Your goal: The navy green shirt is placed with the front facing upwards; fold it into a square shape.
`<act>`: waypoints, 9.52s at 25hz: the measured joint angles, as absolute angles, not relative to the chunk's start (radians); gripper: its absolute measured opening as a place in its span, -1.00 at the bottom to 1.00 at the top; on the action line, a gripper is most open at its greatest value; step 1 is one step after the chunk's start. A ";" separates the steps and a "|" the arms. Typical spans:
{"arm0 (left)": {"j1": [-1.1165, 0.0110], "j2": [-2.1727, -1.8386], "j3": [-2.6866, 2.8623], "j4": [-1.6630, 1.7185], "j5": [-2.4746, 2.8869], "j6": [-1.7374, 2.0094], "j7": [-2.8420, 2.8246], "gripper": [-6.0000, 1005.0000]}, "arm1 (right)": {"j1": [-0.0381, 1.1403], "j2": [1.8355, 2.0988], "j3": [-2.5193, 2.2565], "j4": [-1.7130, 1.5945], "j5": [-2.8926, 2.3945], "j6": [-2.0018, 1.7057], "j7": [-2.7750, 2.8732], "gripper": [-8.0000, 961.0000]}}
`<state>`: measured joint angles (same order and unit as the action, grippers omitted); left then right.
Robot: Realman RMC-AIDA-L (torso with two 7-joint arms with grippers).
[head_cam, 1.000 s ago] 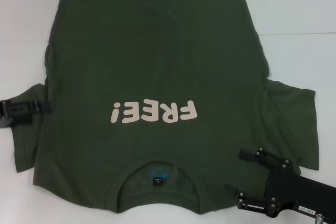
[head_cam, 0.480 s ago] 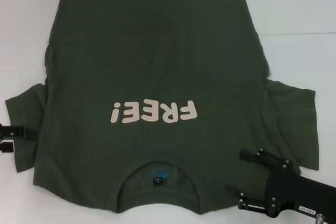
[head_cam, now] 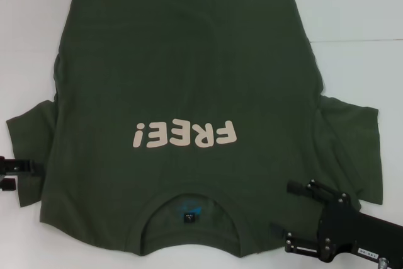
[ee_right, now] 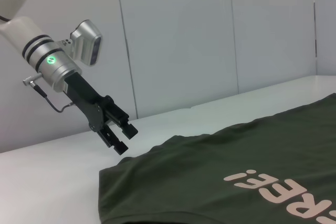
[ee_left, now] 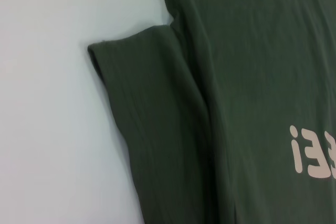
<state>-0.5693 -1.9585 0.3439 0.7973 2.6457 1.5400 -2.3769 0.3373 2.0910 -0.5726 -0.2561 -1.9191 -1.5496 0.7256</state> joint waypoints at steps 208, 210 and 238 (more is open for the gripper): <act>-0.607 -1.974 0.411 0.730 2.671 1.419 -2.378 -0.66 | 0.344 2.094 -0.574 -0.254 -1.917 -1.551 0.726 0.93; -0.607 -1.974 0.411 0.730 2.671 1.419 -2.378 -0.59 | 0.344 2.094 -0.575 -0.254 -1.916 -1.551 0.726 0.93; -0.613 -1.973 0.446 0.732 2.675 1.419 -2.393 -0.95 | 0.340 2.094 -0.570 -0.253 -1.914 -1.551 0.726 0.93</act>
